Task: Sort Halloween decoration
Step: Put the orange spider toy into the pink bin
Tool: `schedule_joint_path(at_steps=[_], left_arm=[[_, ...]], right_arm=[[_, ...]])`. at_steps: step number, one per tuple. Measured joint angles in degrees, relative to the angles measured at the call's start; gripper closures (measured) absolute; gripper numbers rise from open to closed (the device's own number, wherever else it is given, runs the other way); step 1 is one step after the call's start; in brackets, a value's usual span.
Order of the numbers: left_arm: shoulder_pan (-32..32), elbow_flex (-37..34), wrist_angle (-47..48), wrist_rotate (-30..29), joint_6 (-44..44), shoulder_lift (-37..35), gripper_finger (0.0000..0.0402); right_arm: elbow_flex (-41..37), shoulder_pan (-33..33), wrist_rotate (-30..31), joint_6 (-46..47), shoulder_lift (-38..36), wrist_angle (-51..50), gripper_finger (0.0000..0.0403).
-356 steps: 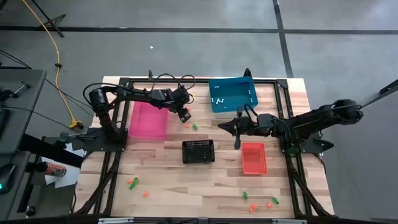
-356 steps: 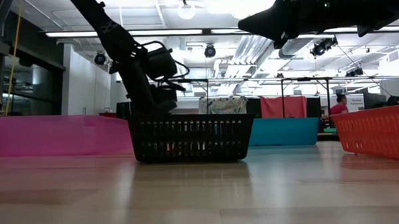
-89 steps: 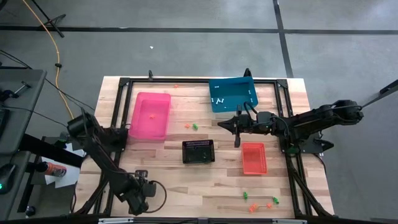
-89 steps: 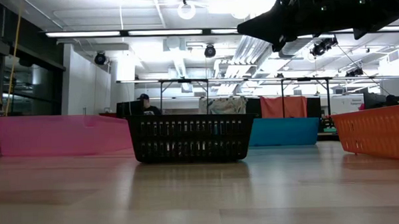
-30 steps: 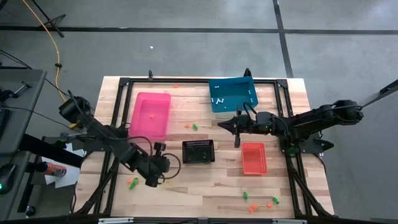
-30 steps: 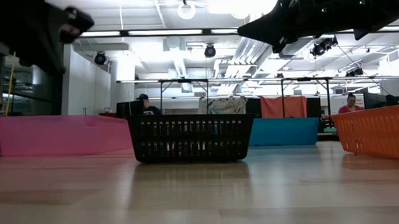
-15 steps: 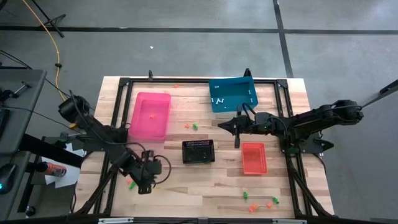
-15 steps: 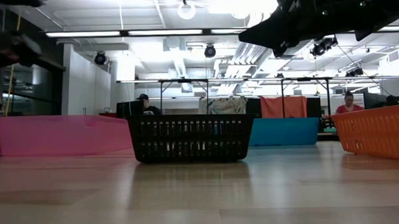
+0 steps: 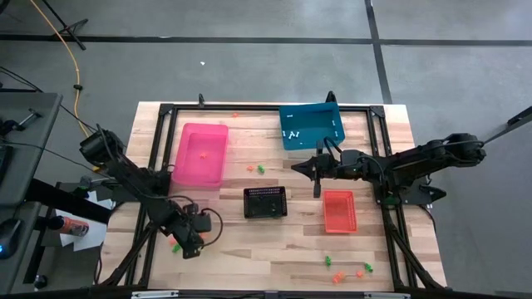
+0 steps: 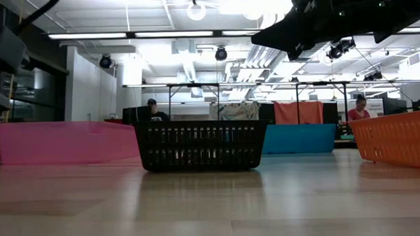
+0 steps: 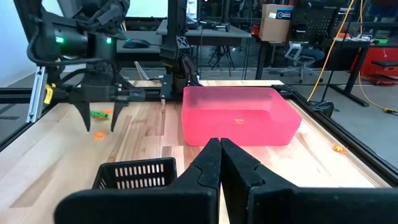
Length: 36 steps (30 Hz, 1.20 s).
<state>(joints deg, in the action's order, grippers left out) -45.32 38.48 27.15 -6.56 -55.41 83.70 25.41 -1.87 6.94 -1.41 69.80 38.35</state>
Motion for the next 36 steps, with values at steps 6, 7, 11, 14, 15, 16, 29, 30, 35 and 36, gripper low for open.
schedule_joint_path(at_steps=[6, 7, 11, 14, 15, 16, 29, 30, 35, 36], left_arm=[[0.0, -3.0, -5.4, -0.4, 0.0, -0.1, 0.0191], [0.0, -3.2, -5.5, -0.5, 0.0, -0.1, 0.0191], [-0.1, -3.5, -4.8, -1.6, 0.2, -0.1, 0.0204], [-0.3, -3.5, -4.7, -3.7, 0.5, 0.3, 0.0235], [-0.3, -3.5, -4.5, -4.2, 0.5, 0.7, 0.0252], [-0.3, -3.5, -4.4, -4.6, 0.5, 1.2, 0.0270], [-0.3, -0.1, 2.9, -8.2, 5.3, 1.2, 0.0398], [0.2, 1.1, 6.0, -9.1, 6.6, 0.3, 0.0398], [2.2, 8.2, 17.4, -21.5, 14.8, -5.4, 0.0399], [2.7, 8.9, 17.4, -25.2, 17.4, -6.7, 0.0399]], right_arm=[[0.0, 0.0, 0.4, 0.1, 0.0, 0.0, 0.0402], [0.0, 0.0, 0.4, 0.1, 0.0, 0.0, 0.0402], [0.0, 0.0, 0.4, 0.0, 0.0, -0.1, 0.0402], [0.0, 0.0, 0.4, 0.1, 0.0, -0.2, 0.0402], [0.0, 0.0, 0.4, 0.1, 0.0, -0.2, 0.0402], [0.0, 0.0, 0.4, 0.0, 0.0, -0.2, 0.0402], [0.0, 0.0, 0.8, 0.0, 0.0, -0.5, 0.0402], [0.0, 0.0, 0.9, 0.0, 0.0, -0.5, 0.0402], [0.0, 0.0, 1.4, -0.1, 0.0, -0.2, 0.0402], [0.0, 0.0, 1.4, -0.1, 0.0, -0.1, 0.0402]])
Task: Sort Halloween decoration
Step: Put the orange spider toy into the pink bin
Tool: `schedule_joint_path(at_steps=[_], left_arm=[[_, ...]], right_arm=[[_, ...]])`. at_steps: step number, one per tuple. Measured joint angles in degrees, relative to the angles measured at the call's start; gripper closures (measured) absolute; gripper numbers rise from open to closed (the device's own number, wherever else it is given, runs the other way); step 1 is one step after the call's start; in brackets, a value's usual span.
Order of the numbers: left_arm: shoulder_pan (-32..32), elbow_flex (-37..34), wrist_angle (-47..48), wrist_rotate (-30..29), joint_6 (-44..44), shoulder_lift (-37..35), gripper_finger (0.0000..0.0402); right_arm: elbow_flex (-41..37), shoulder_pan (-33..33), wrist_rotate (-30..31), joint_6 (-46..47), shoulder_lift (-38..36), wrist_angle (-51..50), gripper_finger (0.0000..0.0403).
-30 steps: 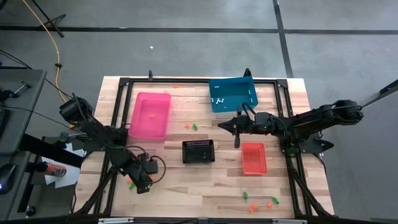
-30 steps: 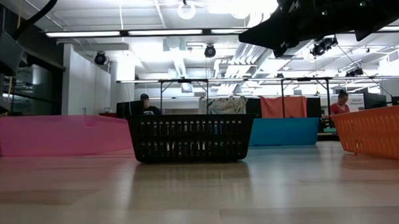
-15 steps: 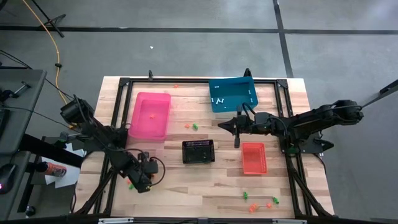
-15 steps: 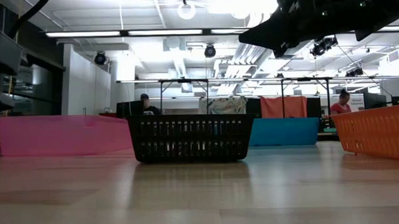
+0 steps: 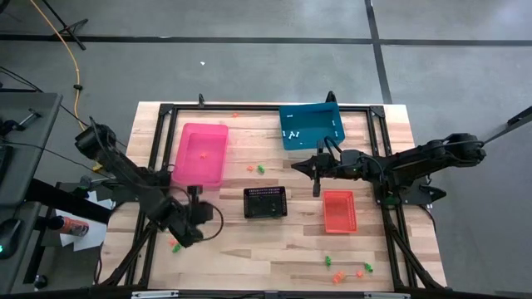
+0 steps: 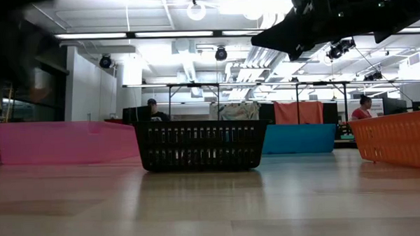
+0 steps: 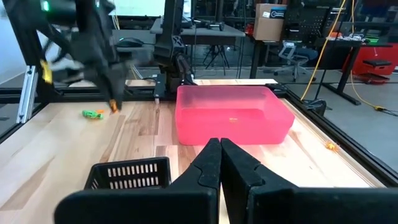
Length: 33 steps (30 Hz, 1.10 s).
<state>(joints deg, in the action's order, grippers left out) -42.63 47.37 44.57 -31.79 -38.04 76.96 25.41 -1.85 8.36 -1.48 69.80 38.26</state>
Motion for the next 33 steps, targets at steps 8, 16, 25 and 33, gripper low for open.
schedule_joint_path(at_steps=[8, 16, 25, 33], left_arm=[[10.3, -0.2, -13.1, -17.7, 24.1, -11.7, 0.0401], [34.2, -12.5, -56.8, 17.6, 48.1, -14.1, 0.0401], [44.6, -14.8, -65.6, 31.5, 49.3, -11.6, 0.0401], [44.1, -14.8, -65.6, 31.5, 49.2, -11.6, 0.0401]], right_arm=[[0.0, 0.0, 0.0, -0.9, 0.0, 0.7, 0.0402], [0.0, 0.0, -0.3, -2.5, 0.0, 2.7, 0.0402], [0.0, 0.0, -5.6, -2.5, 0.0, 2.7, 0.0402], [0.0, -0.1, -5.6, -1.0, 0.0, 2.7, 0.0402]])
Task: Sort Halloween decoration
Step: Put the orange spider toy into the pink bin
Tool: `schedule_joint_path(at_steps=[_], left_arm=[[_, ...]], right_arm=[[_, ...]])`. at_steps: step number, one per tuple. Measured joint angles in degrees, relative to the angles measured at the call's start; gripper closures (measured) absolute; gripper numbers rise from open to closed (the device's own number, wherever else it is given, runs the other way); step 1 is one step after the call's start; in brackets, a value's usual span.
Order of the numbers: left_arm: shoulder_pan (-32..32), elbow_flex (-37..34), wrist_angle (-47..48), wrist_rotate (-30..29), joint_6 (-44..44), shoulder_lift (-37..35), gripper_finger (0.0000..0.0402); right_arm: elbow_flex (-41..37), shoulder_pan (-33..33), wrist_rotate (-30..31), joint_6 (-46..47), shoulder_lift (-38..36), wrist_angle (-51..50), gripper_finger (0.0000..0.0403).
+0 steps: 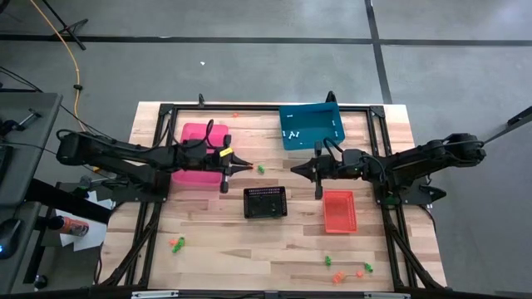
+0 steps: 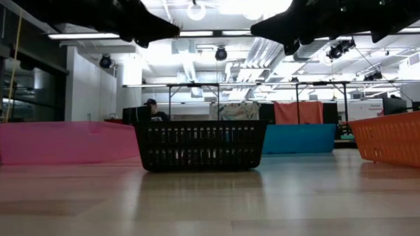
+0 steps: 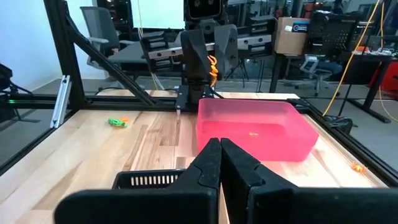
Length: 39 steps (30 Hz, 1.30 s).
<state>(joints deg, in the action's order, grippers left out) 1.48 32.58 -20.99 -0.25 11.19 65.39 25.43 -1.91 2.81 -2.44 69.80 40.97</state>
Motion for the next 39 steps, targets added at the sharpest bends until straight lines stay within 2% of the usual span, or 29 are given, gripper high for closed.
schedule_joint_path(at_steps=[4, 8, 12, 15, 20, 24, 30, 32, 39], left_arm=[[-0.1, 0.0, 0.4, -2.3, 0.0, 0.0, 0.0401], [1.4, 2.0, 7.2, -11.6, 1.4, -1.6, 0.0401], [6.1, 5.9, 23.2, -23.8, -2.7, -3.2, 0.0401], [11.0, 7.2, 36.9, -28.0, -10.1, -3.2, 0.0401], [17.7, 5.5, 55.0, -27.9, -21.7, -2.2, 0.0401], [19.9, 2.1, 59.9, -26.8, -27.0, -2.2, 0.0401], [20.8, -1.9, 57.0, -18.9, -28.0, -2.2, 0.0394], [20.8, -2.0, 57.1, -18.5, -27.7, -2.1, 0.0383], [20.7, -2.0, 56.8, -18.5, -27.6, -2.1, 0.0307]], right_arm=[[0.0, 0.0, 0.0, 0.0, 0.0, 0.0, 0.0402], [0.0, 0.0, 0.0, 0.0, 0.0, 0.0, 0.0402], [0.0, 0.0, 0.1, -0.4, 0.0, -0.7, 0.0402], [0.0, 0.0, 0.6, -0.5, 0.0, -1.3, 0.0402], [0.0, 0.0, 0.8, 0.0, 0.0, -1.4, 0.0402], [0.0, 0.0, 0.8, -0.1, 0.0, -1.4, 0.0402], [0.0, 0.0, 0.9, -0.1, 0.0, -1.4, 0.0402], [0.0, 0.0, 1.0, -0.1, 0.0, -1.3, 0.0402], [0.0, 0.0, 1.0, 0.0, 0.0, -1.4, 0.0402]])
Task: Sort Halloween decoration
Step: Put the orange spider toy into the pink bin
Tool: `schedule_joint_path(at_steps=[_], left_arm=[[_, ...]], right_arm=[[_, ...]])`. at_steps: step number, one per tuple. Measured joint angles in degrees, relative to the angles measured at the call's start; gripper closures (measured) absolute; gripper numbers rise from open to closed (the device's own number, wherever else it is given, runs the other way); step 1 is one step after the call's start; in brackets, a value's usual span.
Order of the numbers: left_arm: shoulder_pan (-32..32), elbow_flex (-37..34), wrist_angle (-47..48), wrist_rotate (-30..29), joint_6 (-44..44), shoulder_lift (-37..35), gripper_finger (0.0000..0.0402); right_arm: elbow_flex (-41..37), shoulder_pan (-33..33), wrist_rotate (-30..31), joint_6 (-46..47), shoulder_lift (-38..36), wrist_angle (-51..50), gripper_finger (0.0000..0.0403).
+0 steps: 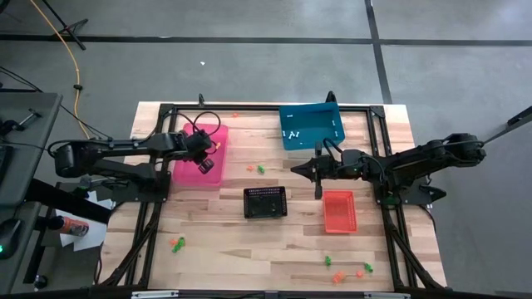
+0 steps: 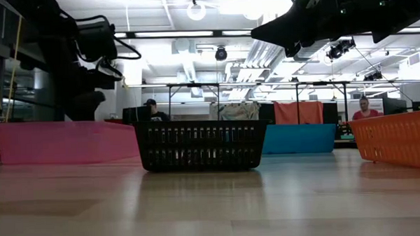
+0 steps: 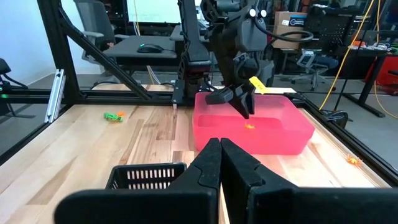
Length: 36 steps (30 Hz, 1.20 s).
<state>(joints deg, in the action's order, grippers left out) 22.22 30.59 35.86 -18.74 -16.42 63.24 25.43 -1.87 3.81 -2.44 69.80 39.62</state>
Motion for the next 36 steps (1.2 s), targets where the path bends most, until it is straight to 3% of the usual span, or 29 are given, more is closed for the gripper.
schedule_joint_path(at_steps=[4, 7, 12, 16, 19, 27, 31, 36], left_arm=[[0.0, 0.4, 0.2, 0.3, 0.3, 0.0, 0.0261], [0.0, 3.4, 0.4, 5.9, 0.5, -0.4, 0.0239], [-2.3, 10.8, -1.3, 16.1, 0.5, -2.2, 0.0233], [-7.9, 12.6, -9.1, 19.0, 0.8, -4.5, 0.0238], [-12.9, 12.6, -14.9, 18.0, 3.7, -5.6, 0.0240], [-24.8, 12.5, -23.7, 5.2, 11.7, -4.6, 0.0240], [-27.1, 12.5, -24.8, 1.2, 12.6, -4.6, 0.0241], [-27.4, 12.5, -25.1, 0.4, 12.6, -4.6, 0.0241]], right_arm=[[0.0, 0.0, 0.0, -0.1, 0.0, 0.0, 0.0402], [0.0, 0.0, 0.0, -0.4, 0.0, 0.0, 0.0402], [0.0, 0.0, 2.2, -0.6, 0.0, 0.0, 0.0402], [0.0, 0.0, 2.4, -0.5, 0.0, 0.0, 0.0402], [0.0, 0.0, 2.4, 0.7, 0.0, -0.7, 0.0402], [0.0, 0.0, 2.3, 1.0, 0.0, -1.5, 0.0402], [0.0, 0.0, 1.3, 1.5, 0.0, 0.1, 0.0402], [0.0, -0.5, -4.4, 1.4, 0.0, 2.6, 0.0402]])
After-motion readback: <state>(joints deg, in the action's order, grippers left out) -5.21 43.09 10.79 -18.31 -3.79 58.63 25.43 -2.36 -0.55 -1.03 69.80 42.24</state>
